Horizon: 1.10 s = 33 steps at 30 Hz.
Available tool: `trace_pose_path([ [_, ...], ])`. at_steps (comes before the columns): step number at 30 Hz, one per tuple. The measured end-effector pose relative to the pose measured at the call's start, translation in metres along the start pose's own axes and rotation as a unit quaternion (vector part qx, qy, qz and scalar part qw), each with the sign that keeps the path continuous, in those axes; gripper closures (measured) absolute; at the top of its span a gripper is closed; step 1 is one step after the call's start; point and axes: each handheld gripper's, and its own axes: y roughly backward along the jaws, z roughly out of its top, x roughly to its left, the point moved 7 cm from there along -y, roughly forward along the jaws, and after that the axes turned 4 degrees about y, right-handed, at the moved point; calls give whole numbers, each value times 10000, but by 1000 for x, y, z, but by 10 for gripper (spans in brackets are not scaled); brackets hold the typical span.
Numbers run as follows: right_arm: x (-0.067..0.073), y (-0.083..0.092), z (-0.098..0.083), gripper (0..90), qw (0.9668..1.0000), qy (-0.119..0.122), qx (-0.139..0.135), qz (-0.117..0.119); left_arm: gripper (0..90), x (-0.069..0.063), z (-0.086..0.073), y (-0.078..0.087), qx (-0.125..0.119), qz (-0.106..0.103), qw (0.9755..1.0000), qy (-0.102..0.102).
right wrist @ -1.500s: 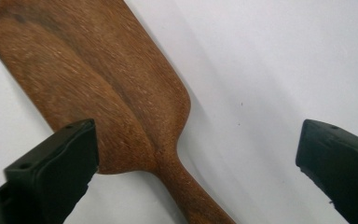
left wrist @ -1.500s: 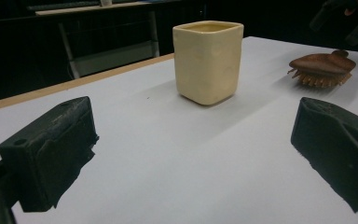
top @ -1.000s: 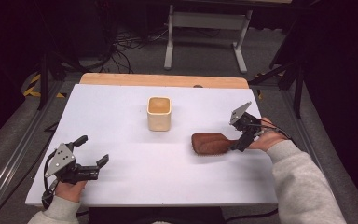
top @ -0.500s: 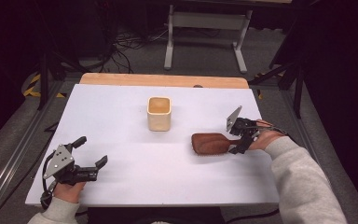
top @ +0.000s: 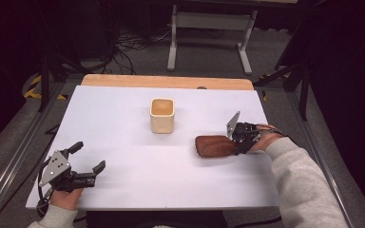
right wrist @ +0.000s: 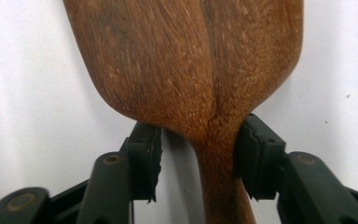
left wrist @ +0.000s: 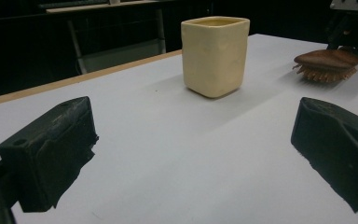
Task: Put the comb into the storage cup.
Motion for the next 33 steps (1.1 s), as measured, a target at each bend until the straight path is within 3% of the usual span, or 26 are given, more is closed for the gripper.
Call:
trace_pose_path([
  [5,2,1,-1,687,9999,143,9,67,8,0,0,0,18,-2,10000,-20],
  [17,4,1,0,723,9993,377,68,1,8,0,0,-1,6,-30,10000,-24],
  [23,4,3,1,727,9996,264,99,-67,8,0,0,-1,10,-20,10000,-31],
  [27,6,6,2,728,9999,105,40,29,8,-1,0,-1,2,-16,10000,-22],
  [33,11,8,6,729,9998,-45,-183,39,8,-1,1,-2,-4,-31,10000,-38],
])
